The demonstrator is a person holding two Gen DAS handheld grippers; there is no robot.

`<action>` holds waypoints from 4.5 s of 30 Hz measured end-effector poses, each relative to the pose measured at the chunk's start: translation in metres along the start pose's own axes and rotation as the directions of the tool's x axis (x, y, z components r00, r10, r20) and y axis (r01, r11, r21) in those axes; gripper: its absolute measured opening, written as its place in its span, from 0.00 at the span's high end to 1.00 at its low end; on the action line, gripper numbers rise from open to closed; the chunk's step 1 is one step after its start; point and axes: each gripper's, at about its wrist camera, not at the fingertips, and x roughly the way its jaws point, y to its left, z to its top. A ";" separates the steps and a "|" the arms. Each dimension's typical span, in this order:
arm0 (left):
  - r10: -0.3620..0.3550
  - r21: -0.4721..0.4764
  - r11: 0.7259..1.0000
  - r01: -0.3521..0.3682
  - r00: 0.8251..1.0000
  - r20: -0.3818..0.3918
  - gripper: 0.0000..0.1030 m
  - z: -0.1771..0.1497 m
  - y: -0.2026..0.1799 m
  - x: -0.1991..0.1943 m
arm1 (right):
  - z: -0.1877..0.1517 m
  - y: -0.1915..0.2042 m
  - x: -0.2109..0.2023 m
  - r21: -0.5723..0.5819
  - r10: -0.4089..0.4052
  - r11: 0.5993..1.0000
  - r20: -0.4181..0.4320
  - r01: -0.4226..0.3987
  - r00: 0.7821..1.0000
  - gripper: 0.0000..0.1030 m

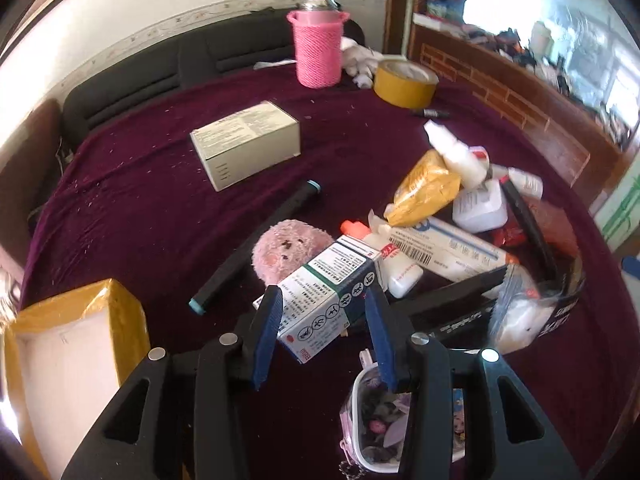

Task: Organize objects
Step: 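Grasp the white-and-blue medicine box with the left gripper, then carry the medicine box into the yellow tray with the left gripper while the right gripper grasps a black marker, then lower the black marker into the tray and open the right gripper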

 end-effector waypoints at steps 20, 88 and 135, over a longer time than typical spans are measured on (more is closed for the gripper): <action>-0.040 -0.002 0.999 0.040 0.994 -0.106 0.72 0.000 -0.015 0.039 | 0.029 0.016 0.022 -0.009 -0.035 0.999 -0.021 0.035 0.999 0.02; 0.045 -0.525 0.851 -0.014 0.998 0.045 0.72 -0.117 0.217 -0.079 | 0.001 0.310 0.168 -0.133 0.294 0.907 -0.479 -0.399 0.827 0.88; -0.003 -0.401 0.903 0.156 0.934 0.356 0.48 -0.114 0.101 -0.188 | 0.013 0.204 -0.038 0.137 0.983 0.125 -0.152 -0.983 0.103 0.00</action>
